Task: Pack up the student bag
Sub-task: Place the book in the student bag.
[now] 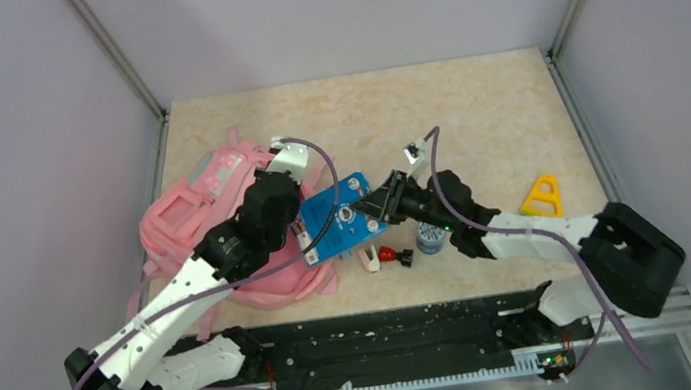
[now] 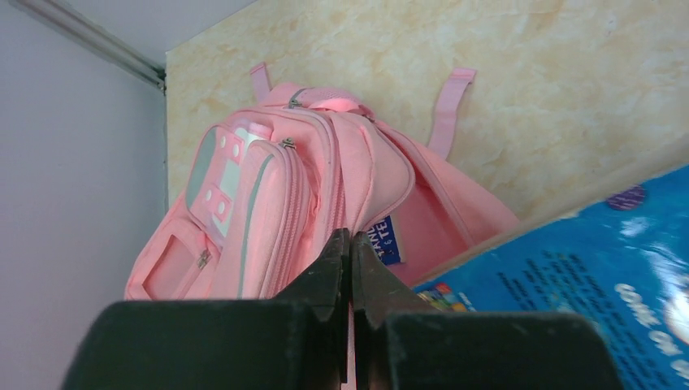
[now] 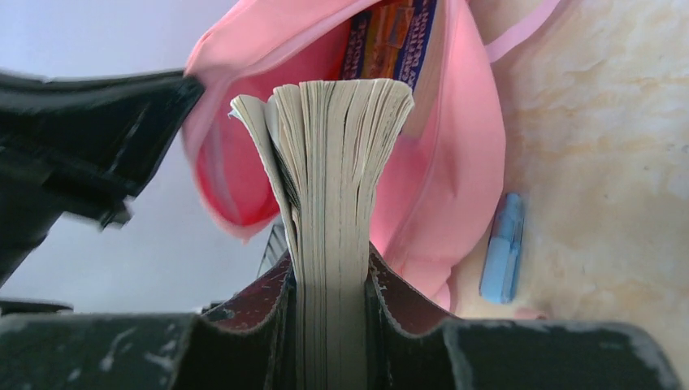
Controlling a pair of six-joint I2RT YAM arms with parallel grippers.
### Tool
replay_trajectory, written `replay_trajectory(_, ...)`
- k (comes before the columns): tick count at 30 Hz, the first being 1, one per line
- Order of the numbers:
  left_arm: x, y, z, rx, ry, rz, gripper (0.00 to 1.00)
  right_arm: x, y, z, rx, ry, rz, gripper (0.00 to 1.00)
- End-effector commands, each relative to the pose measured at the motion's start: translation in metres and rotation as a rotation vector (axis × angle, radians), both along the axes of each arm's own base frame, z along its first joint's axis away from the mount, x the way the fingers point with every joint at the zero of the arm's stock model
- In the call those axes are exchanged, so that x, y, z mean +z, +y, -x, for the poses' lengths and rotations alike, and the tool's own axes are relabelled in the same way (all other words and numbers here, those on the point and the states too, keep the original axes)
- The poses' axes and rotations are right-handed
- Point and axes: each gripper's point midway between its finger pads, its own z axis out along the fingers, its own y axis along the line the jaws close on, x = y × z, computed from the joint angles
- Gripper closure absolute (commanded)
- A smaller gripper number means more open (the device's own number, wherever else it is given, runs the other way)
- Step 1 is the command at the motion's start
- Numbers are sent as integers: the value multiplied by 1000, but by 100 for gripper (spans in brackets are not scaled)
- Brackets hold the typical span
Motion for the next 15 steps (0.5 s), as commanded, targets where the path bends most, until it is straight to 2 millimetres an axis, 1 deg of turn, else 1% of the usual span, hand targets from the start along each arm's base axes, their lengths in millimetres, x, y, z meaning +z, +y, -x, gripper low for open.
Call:
replay_trajectory(1, 41, -21, -6, -52, -128, 206, 100, 82, 29, -29, -36, -127, -261, 100)
replay_trajectory(6, 34, -32, -4, -96, -102, 241, 100, 70, 65, -55, -20, -78, -322, 100)
replay_trajectory(9, 34, -34, -3, -105, -100, 255, 100, 69, 87, -67, -17, -76, -351, 100)
replay_trajectory(12, 35, -35, -2, -114, -100, 265, 100, 66, 109, -79, -42, -96, -343, 100)
replay_trajectory(14, 36, -36, -1, -121, -101, 271, 100, 58, 122, -86, -62, -106, -328, 100)
replay_trajectory(15, 36, -36, 0, -126, -101, 274, 100, 48, 129, -93, -83, -100, -317, 100)
